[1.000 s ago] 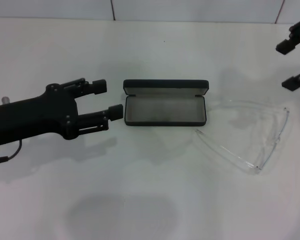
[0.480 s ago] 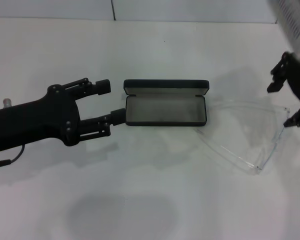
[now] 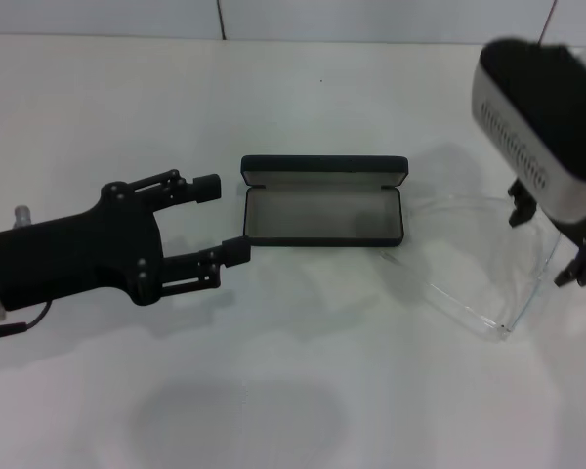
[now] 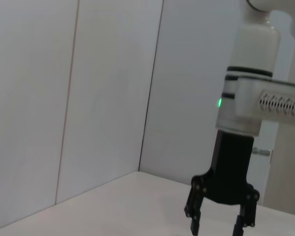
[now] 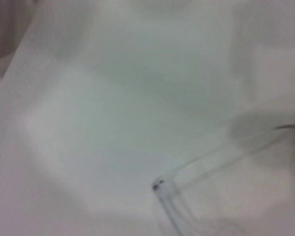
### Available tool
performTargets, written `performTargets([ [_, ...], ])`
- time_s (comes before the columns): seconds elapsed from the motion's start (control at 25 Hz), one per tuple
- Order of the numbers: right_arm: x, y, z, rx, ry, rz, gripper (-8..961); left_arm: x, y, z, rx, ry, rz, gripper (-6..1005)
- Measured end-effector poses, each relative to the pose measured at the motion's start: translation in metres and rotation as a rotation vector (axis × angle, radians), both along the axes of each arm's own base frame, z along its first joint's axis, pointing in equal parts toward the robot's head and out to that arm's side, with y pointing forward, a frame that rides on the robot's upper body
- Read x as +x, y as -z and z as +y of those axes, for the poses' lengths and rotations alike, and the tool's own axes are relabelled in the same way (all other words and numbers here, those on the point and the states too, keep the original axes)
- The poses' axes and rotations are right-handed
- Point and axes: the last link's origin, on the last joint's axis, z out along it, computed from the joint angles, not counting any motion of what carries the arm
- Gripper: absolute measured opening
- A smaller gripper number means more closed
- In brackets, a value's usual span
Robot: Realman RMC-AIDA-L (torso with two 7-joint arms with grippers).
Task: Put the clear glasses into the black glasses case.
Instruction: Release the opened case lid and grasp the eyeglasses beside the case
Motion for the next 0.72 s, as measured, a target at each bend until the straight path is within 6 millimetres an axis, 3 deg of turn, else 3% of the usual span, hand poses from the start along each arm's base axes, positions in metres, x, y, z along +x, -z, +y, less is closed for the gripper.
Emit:
performTargets([
  [0.2, 0.017, 0.016, -0.003, -0.071, 0.008, -0.052, 748, -0.002, 0.004, 0.0, -0.001, -0.001, -0.007, 781],
  [0.72, 0.029, 0.036, 0.005, -0.095, -0.112, -0.089, 732, 0.0, 0.006, 0.007, 0.03, 0.034, 0.003, 756],
])
